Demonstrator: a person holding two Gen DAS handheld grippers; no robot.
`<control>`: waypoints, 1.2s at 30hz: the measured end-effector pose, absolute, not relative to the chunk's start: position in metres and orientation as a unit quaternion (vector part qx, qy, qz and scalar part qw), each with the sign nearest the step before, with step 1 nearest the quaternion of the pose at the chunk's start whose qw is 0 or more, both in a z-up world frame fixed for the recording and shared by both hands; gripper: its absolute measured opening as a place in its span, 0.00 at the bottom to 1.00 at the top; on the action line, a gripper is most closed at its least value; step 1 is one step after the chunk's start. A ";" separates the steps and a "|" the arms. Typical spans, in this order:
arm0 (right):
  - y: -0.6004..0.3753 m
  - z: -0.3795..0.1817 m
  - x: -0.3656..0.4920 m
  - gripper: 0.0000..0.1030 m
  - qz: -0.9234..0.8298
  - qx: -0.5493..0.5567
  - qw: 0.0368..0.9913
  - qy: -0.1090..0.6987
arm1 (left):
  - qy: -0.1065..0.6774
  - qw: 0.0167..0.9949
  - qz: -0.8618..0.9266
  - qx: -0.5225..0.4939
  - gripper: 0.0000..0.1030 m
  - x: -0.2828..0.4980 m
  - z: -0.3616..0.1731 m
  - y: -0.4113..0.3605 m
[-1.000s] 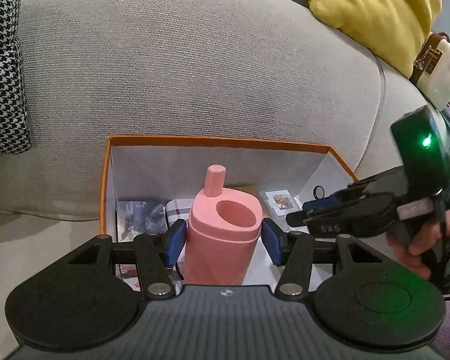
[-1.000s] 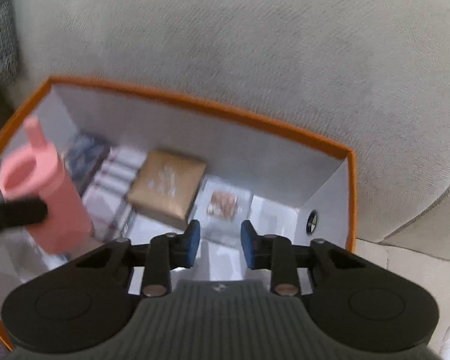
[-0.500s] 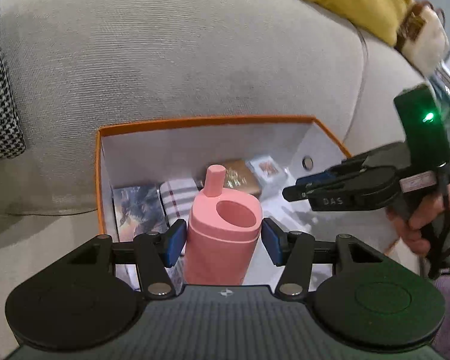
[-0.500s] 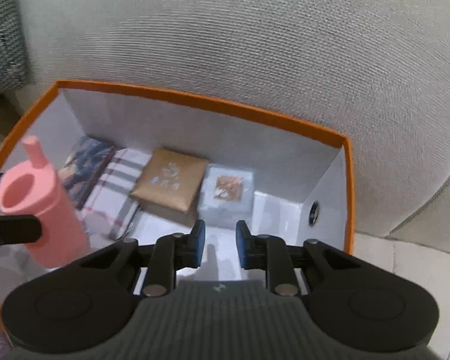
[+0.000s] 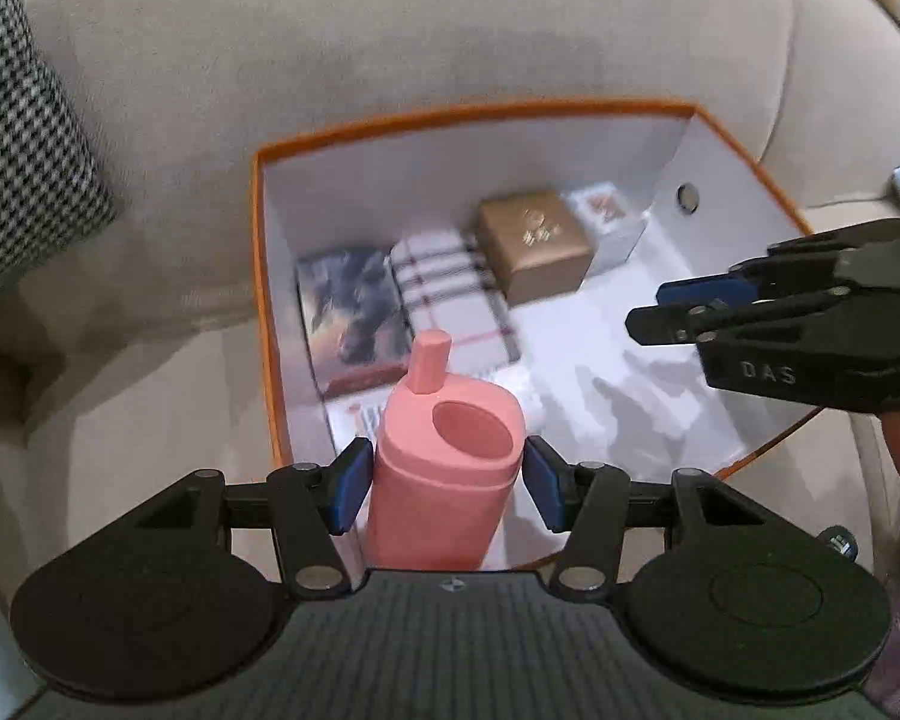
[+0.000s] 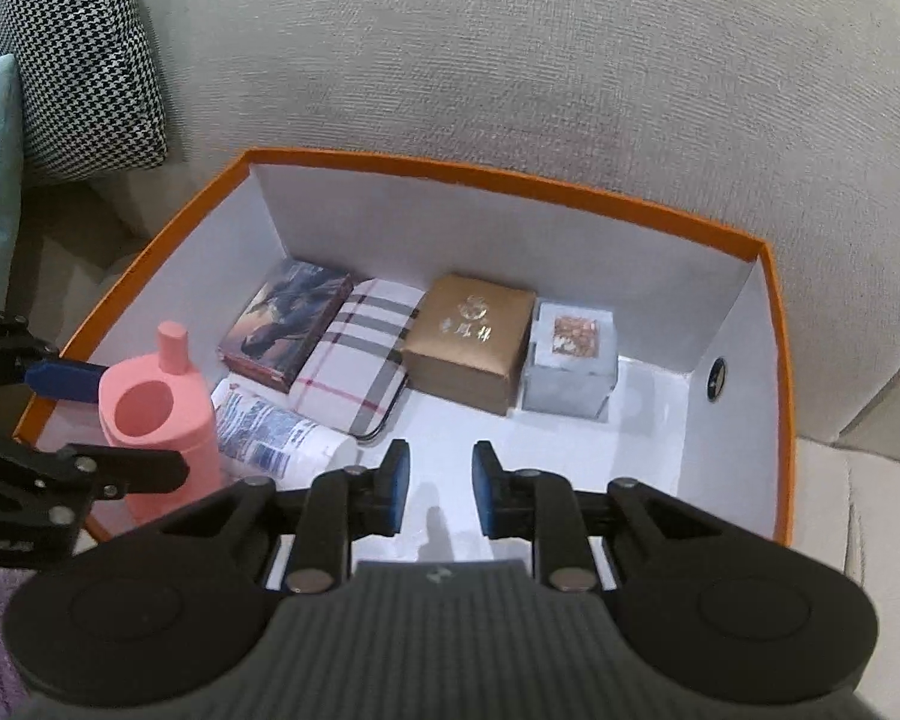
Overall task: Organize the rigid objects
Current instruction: 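Lower the pink cup into the orange box and open the left tool, then move both open tools back to the item pile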
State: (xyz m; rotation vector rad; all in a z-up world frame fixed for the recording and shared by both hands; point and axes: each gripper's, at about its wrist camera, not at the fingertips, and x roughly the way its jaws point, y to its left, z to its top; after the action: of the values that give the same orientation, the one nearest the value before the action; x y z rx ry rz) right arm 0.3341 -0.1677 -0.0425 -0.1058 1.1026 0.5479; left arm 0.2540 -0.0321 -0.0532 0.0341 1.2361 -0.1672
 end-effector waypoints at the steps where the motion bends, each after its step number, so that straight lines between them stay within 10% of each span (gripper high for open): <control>1: -0.167 -0.044 0.333 0.23 0.258 -0.046 0.813 0.520 | 0.586 0.806 -0.078 0.013 0.61 0.254 -0.055 -0.032; 20: -0.129 -0.074 0.329 0.24 0.289 0.049 0.749 0.595 | 0.550 0.827 -0.094 -0.064 0.68 0.226 -0.020 -0.008; 36: -0.086 -0.081 0.326 0.14 0.304 0.038 0.720 0.623 | 0.469 0.848 -0.047 -0.242 0.40 0.194 -0.032 0.065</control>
State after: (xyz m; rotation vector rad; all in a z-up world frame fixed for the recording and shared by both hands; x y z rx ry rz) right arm 0.3264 -0.0859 -0.0812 0.0833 1.3765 0.6716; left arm 0.1940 0.0646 -0.0319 -0.5095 0.9878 -0.0997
